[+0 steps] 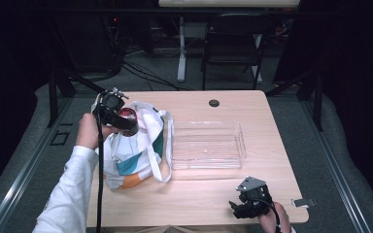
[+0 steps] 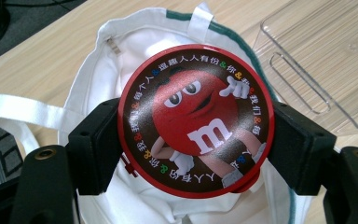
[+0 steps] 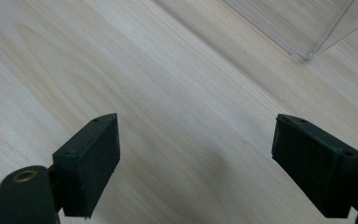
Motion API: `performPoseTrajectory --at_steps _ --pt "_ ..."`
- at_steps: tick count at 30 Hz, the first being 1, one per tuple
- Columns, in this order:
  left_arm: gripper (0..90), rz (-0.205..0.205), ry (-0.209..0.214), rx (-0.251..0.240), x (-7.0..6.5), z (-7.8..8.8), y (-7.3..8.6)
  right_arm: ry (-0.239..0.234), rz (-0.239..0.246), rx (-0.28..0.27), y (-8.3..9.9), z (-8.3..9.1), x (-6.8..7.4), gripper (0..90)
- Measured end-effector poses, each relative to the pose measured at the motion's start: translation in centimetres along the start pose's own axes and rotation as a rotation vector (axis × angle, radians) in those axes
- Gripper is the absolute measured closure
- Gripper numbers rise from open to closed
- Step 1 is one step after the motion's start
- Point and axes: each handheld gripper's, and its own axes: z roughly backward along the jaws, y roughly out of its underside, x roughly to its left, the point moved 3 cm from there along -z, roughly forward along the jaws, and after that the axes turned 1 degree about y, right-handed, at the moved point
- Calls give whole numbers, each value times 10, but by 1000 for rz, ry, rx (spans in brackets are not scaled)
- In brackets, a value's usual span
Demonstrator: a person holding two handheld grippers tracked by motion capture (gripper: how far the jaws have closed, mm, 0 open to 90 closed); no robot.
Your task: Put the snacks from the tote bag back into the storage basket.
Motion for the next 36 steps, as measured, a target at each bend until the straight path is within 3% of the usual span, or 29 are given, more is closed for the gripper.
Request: performPoseTrajectory --at_steps 19,36 --pt "258 -67 17 -7 -23 2 -31 -5 -9 -7 0 0 0 147" --pt "258 -154 94 -12 -70 -12 -64 -12 -11 -6 0 -1 0 147"
